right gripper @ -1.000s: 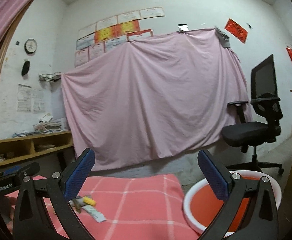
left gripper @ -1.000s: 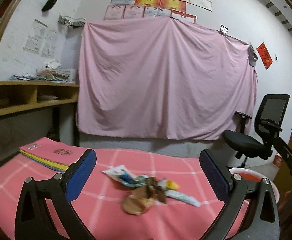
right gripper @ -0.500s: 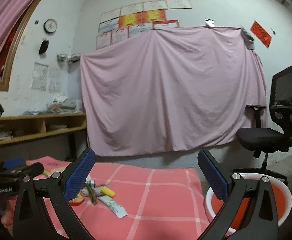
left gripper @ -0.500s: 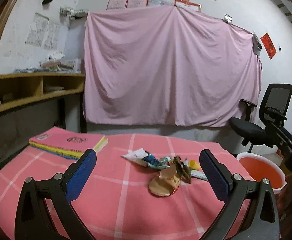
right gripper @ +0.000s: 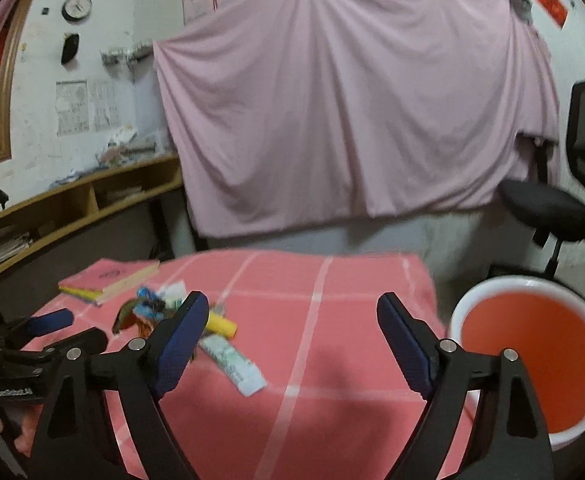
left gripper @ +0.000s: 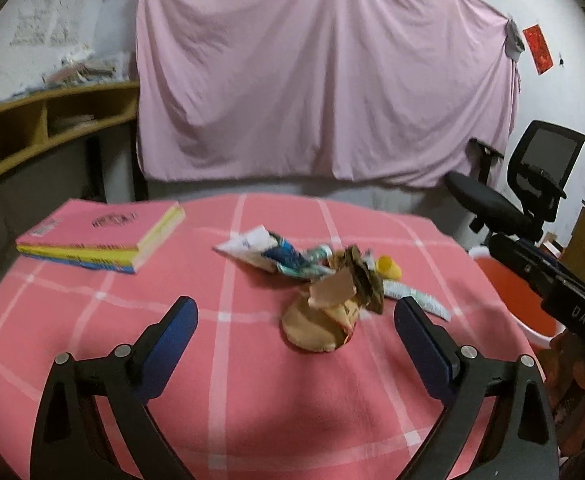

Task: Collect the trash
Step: 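Reach left tool toward brown cardboard scrap while right tool reaches toward white-green ticket, then grasp brown cardboard scrap with left tool while right tool grasps white-green ticket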

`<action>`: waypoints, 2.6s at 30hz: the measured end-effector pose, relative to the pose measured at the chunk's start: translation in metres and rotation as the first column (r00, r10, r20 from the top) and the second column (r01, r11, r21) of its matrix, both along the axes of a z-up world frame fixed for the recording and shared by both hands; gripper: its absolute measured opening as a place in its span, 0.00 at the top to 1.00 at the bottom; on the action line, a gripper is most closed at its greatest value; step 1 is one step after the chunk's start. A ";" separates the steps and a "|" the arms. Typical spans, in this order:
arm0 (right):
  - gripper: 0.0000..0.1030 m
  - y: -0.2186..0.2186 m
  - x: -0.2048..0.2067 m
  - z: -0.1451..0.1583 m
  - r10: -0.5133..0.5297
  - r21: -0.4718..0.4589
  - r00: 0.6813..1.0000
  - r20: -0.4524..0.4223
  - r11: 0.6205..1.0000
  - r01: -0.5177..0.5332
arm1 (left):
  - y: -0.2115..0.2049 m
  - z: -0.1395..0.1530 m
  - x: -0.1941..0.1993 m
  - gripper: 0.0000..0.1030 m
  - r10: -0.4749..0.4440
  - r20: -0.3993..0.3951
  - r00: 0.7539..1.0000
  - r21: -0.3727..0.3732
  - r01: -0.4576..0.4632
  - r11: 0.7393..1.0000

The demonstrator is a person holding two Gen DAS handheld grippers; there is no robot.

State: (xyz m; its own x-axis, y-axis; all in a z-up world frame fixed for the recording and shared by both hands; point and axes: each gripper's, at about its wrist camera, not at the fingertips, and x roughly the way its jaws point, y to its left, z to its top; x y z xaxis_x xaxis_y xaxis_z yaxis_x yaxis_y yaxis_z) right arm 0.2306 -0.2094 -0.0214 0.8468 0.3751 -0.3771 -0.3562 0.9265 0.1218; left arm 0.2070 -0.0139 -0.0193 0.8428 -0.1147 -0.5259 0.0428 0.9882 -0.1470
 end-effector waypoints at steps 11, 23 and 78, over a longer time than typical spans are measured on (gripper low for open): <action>0.47 0.022 0.020 -0.023 0.105 -0.083 0.970 -0.219 0.989 -0.125 | -0.008 -0.014 0.030 0.34 -0.098 -0.176 0.980 -0.018 0.096 0.995; 0.65 0.038 0.028 -0.036 0.173 -0.119 0.932 -0.318 0.968 -0.220 | -0.004 -0.017 0.043 0.55 -0.104 -0.211 0.972 -0.053 0.094 0.994; 0.79 -0.029 -0.064 0.024 0.018 0.061 0.959 0.283 0.997 -0.037 | -0.063 0.049 -0.025 0.55 -0.145 0.289 0.946 0.032 0.142 0.989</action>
State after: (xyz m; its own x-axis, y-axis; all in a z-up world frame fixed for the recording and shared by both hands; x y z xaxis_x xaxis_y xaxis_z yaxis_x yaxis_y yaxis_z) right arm 0.1667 -0.2380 0.0030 0.9042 0.4155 -0.0988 -0.4099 0.9093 0.0721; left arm 0.1819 -0.0769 0.0299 0.9339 -0.2414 -0.2638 0.2232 0.9699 -0.0972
